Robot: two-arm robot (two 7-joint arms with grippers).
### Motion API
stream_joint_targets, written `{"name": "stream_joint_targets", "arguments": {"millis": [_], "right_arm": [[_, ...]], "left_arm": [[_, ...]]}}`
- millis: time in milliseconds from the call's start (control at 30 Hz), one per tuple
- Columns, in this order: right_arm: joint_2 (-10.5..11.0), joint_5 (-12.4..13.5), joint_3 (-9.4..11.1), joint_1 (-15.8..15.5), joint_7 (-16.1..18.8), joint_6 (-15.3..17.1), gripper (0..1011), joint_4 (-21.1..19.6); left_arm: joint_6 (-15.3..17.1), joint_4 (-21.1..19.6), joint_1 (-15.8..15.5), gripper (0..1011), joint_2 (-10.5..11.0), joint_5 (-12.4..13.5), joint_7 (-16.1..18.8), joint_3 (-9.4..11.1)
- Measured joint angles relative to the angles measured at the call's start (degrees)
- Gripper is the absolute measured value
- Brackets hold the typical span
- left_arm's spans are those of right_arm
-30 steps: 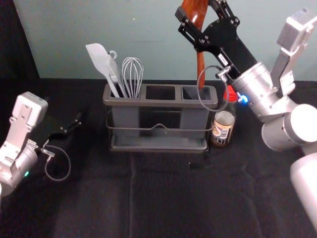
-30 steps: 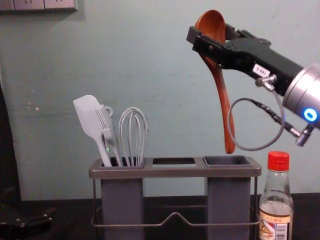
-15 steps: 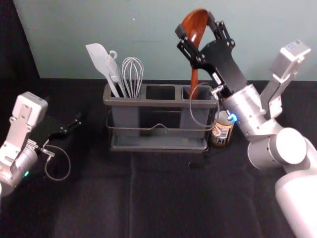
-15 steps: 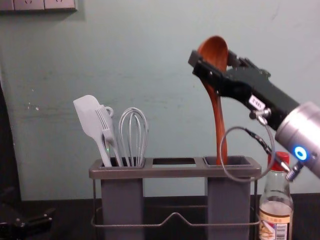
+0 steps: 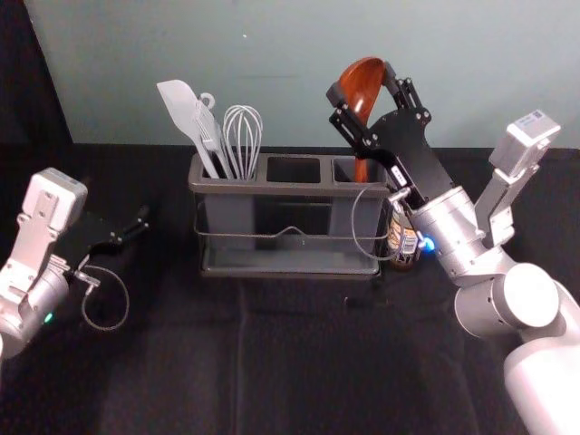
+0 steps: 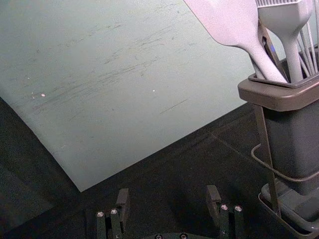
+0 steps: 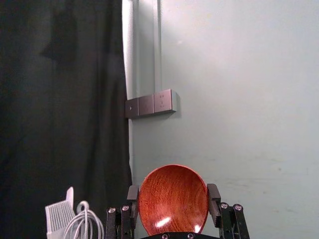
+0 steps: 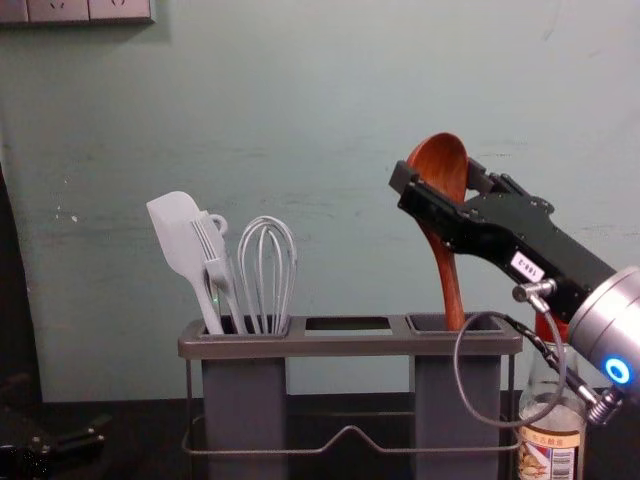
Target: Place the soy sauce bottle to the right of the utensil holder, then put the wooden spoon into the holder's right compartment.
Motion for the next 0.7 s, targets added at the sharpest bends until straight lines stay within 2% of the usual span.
{"name": "stream_joint_targets", "arguments": {"millis": [700], "right_arm": [[0.21, -1.07, 0.04, -0.71, 0.33, 0.39, 836, 1.26]], "left_arm": [[0.0, 0.0, 0.0, 1000, 0.0, 0.0, 0.0, 0.0]]}}
